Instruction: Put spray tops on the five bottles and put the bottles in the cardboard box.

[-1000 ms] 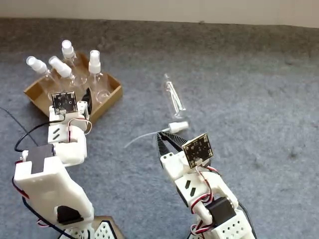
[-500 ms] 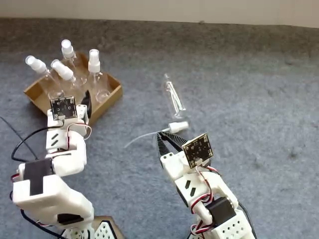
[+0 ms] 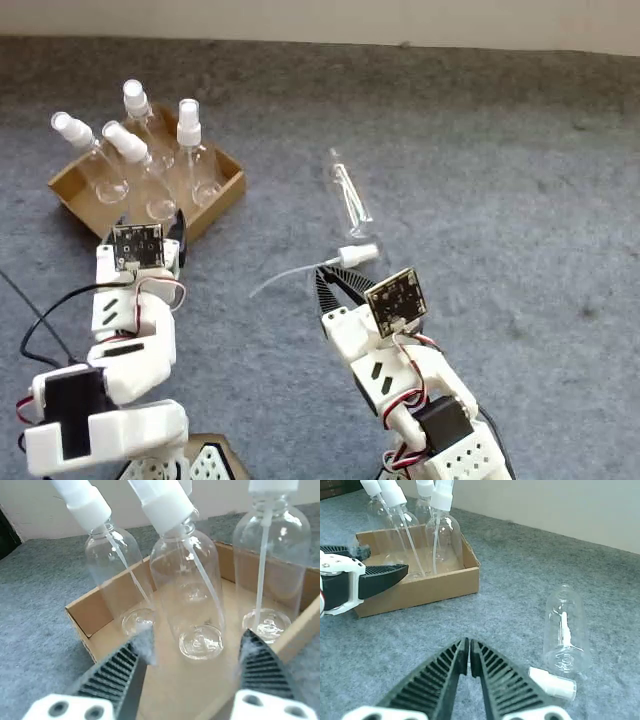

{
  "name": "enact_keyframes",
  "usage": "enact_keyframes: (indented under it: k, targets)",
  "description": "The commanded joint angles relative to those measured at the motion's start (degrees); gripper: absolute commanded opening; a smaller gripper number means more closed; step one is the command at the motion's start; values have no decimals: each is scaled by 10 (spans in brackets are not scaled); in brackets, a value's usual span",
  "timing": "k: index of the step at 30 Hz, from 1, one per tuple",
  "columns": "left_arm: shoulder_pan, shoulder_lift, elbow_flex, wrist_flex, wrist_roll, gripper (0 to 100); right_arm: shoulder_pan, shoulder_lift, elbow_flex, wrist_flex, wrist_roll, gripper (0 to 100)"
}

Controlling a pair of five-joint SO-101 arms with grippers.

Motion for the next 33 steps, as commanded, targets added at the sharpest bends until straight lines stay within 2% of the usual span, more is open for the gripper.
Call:
enact_keyframes:
  k: [1, 10, 15, 19, 24, 28, 33]
  targets:
    - [-7, -76, 6, 91, -18, 228, 15, -7, 63, 7, 1, 9]
    - [-3, -311, 1, 396, -15, 228, 185, -7, 62, 7, -4, 9]
    - [0, -502, 1, 605, -15, 228, 211, -7, 59, 7, -4, 9]
    - [27, -664, -2, 784, -15, 228, 225, -7, 64, -53, -5, 9]
    - [65, -822, -74, 998, 2, 228, 225, -5, 65, -71, -5, 9]
    - [108, -856, -168, 1122, 13, 228, 225, -3, 65, -71, -5, 9]
    - [145, -782, -306, 1201, 37, 228, 225, -3, 65, -70, -5, 9]
